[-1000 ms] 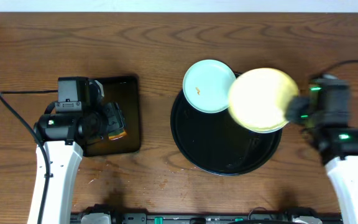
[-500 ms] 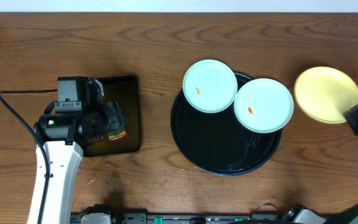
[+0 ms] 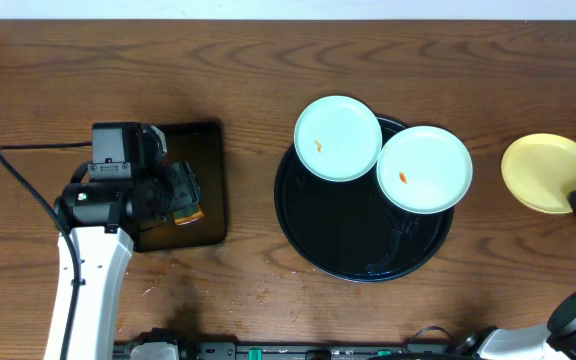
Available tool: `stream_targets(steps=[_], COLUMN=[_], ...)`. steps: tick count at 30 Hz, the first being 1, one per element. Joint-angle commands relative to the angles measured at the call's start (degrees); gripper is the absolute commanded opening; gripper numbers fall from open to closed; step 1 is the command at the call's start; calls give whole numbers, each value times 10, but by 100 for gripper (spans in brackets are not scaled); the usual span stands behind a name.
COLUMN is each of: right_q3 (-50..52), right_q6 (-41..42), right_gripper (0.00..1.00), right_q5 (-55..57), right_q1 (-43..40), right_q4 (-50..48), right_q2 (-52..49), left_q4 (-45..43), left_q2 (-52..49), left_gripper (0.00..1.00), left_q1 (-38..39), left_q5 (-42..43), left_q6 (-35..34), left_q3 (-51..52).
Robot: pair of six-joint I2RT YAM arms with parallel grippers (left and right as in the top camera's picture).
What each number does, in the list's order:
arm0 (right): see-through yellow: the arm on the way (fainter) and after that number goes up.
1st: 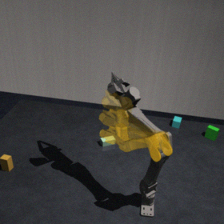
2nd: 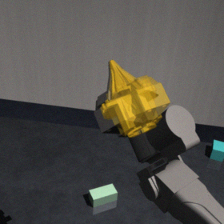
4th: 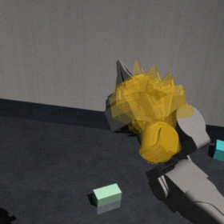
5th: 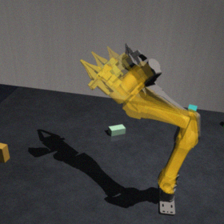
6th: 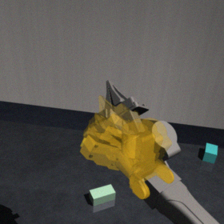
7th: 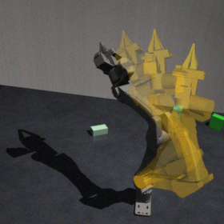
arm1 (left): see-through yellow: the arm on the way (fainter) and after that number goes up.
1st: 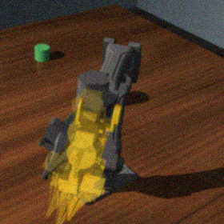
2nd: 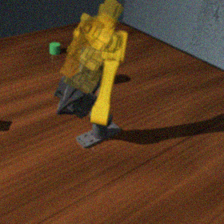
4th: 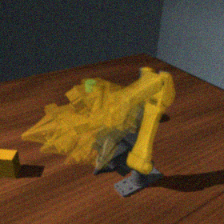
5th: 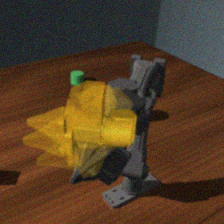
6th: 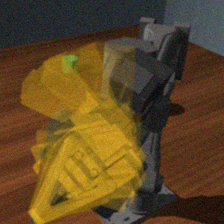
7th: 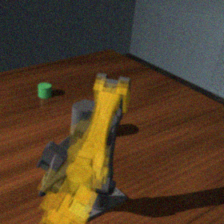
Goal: Clean dirty plates on tray and stack at the side
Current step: 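Carry the yellow plate right and set it beside the tray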
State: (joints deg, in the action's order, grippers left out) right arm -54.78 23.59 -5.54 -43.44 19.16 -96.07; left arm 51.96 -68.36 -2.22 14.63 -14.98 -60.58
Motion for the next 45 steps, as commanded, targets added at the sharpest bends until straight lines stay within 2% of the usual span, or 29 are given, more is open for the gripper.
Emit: stream_targets(steps=[1,3,6,10,13,16,19,22,26,31,38,41,45], right_q3=[-13,-13,-13,-13,-13,-13,-13,-13,-13,-12,-12,-12,-12], right_q6=[-44,-44,-55,-84,-116,-135,-148,-116,-97,-101,-180,-252,-265], right_gripper=[48,52,51,46,43,40,40,41,43,42,41,38,35], right_q5=[-110,-176,-261,-282,-277,-236,-97,39,111,75,36,-54,-68], right_q1=[-3,2,33,111,205,305,424,480,466,384,326,317,317], right_q4=[-23,-33,-33,8,69,120,169,194,198,132,76,47,35], right_q2=[23,45,95,153,179,176,153,136,133,123,48,14,-7], left_q4=[-2,-1,2,6,7,7,7,8,12,13,11,9,6], left_q2=[-1,-1,-1,-1,-1,-1,-1,-1,-1,-1,-1,-1,-1], left_gripper=[63,62,63,63,63,63,63,63,63,62,63,63,63], left_q1=[-3,-2,0,10,21,34,45,49,49,49,49,49,49], left_q5=[-3,-3,-1,-1,-1,-1,-1,-1,-1,-1,-1,-2,-2], left_q6=[4,4,4,4,13,24,23,23,24,23,24,25,25], left_q3=[-6,-6,-6,-6,-6,-6,-6,-6,-6,-6,-6,-6,-6])
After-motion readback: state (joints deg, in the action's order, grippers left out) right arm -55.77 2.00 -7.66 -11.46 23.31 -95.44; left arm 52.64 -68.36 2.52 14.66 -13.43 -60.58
